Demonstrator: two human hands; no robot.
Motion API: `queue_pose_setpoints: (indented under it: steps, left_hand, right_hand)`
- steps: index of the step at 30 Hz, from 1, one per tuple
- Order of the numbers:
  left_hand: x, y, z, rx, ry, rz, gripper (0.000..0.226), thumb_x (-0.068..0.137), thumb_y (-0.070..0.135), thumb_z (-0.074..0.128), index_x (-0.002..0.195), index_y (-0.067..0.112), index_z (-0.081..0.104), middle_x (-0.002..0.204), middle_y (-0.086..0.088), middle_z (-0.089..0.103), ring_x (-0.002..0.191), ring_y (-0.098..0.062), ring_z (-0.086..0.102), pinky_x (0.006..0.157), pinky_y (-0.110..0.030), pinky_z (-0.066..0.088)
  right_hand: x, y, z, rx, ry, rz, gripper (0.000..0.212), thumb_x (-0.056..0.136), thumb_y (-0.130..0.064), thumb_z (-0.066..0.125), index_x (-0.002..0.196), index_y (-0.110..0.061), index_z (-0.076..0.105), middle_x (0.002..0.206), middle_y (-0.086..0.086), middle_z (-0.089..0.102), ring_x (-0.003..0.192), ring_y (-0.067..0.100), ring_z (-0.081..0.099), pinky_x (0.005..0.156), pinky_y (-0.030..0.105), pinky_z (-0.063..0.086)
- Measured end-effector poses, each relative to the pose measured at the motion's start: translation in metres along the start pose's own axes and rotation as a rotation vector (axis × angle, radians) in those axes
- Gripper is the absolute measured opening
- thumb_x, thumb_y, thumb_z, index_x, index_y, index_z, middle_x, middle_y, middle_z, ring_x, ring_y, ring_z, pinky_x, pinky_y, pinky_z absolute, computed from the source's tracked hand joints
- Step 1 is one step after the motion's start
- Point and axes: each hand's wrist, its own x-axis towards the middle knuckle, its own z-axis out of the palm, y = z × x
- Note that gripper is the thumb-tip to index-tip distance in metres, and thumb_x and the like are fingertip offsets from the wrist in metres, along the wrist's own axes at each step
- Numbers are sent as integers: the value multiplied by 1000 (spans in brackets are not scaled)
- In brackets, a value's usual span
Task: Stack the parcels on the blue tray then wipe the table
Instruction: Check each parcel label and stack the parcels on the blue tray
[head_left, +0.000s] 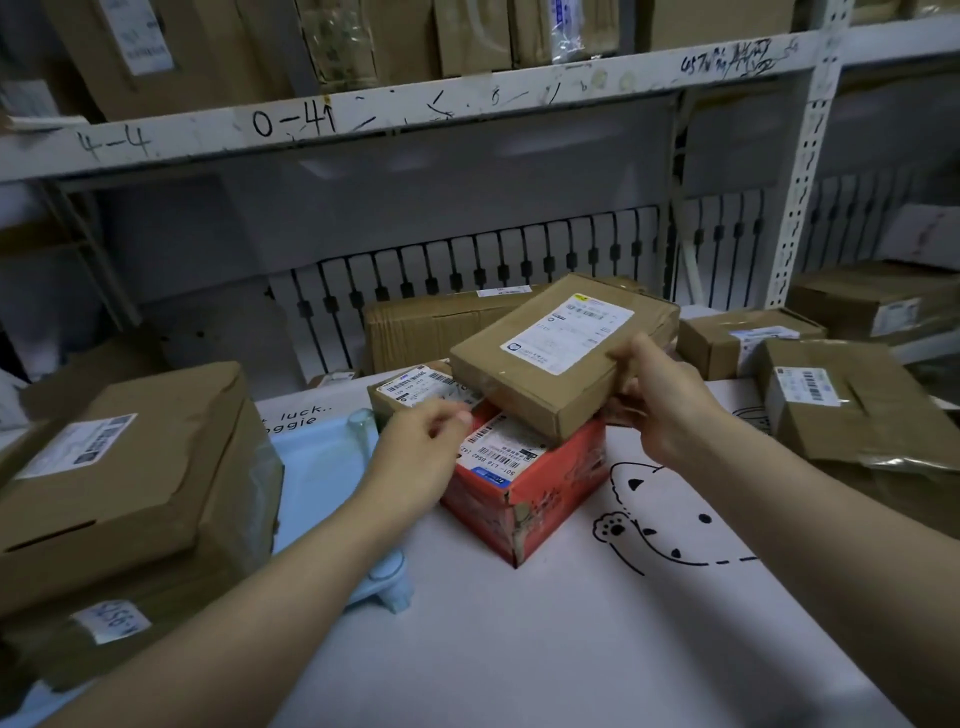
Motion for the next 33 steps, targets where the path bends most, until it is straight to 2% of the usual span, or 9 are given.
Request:
queue_pose_setpoints:
  steps: [3, 6, 13, 15, 16, 17, 20, 27, 33]
  left_hand:
    - [-4, 10, -8, -240, 159, -136, 22, 100, 23, 52, 85, 23, 68, 102, -4, 74, 101, -19, 68, 90, -29, 48]
    - [-11, 23, -21, -455, 130, -195, 27, 102, 30, 48, 98, 15, 70, 87, -1, 77, 79, -12, 72, 75, -24, 54]
    - [-38, 37, -48, -635, -35, -298, 22, 97, 33, 58, 100, 12, 65, 64, 5, 72, 59, -12, 69, 69, -31, 52]
    - [-46, 33, -55, -656, -56, -308, 19, 94, 31, 62, 90, 15, 68, 75, 0, 73, 66, -16, 69, 73, -34, 52]
    - [-49, 31, -59, -658, -68, -309, 17, 92, 31, 65, 84, 17, 72, 83, -4, 73, 73, -19, 69, 77, -35, 53]
    - [-52, 29, -62, -655, -79, -308, 17, 89, 30, 68, 81, 17, 75, 90, -8, 74, 80, -22, 69, 82, -38, 53]
    - [-59, 24, -70, -617, -77, -311, 20, 86, 22, 71, 101, 8, 76, 108, -17, 74, 95, -27, 69, 94, -45, 52]
    - [-68, 19, -85, -598, -68, -289, 30, 86, 14, 71, 115, 5, 71, 112, -13, 75, 104, -25, 70, 94, -44, 55]
    - [-73, 11, -89, -637, -78, -283, 38, 85, 8, 71, 122, 9, 66, 112, -11, 75, 111, -28, 68, 92, -45, 56]
  right_hand:
    - [-18, -8, -7, -4, -47, -35, 18, 91, -17, 51, 102, -9, 64, 56, -1, 65, 41, 11, 55, 39, 19, 44]
    - [-33, -12, -10, -1, -156, -31, 19, 93, -16, 44, 96, -12, 63, 39, -9, 49, 38, 8, 38, 49, 23, 43]
    - [-64, -10, 0, -93, -281, -17, 19, 88, -19, 48, 94, -4, 59, 56, 1, 36, 59, 18, 30, 64, 28, 36]
    - [-70, -7, 2, -146, -307, -17, 32, 80, -27, 54, 99, -2, 57, 76, 18, 43, 77, 24, 36, 68, 34, 42]
    - [-71, -5, 3, -177, -324, -4, 41, 79, -29, 56, 103, 5, 59, 86, 27, 53, 84, 40, 59, 74, 38, 47]
    - [-72, -4, 4, -209, -340, 6, 41, 83, -28, 55, 108, 4, 61, 98, 31, 65, 113, 43, 65, 85, 44, 51]
    - [-80, -2, 8, -231, -382, -1, 24, 90, -24, 51, 108, -13, 65, 112, 17, 74, 113, 38, 66, 105, 57, 45]
    - [-89, 3, 16, -268, -415, 11, 38, 89, -25, 51, 122, -8, 61, 122, 21, 69, 119, 43, 61, 105, 64, 43]
    - [-95, 5, 17, -316, -373, -49, 35, 86, -19, 55, 112, 3, 62, 118, 26, 69, 111, 44, 65, 96, 60, 49]
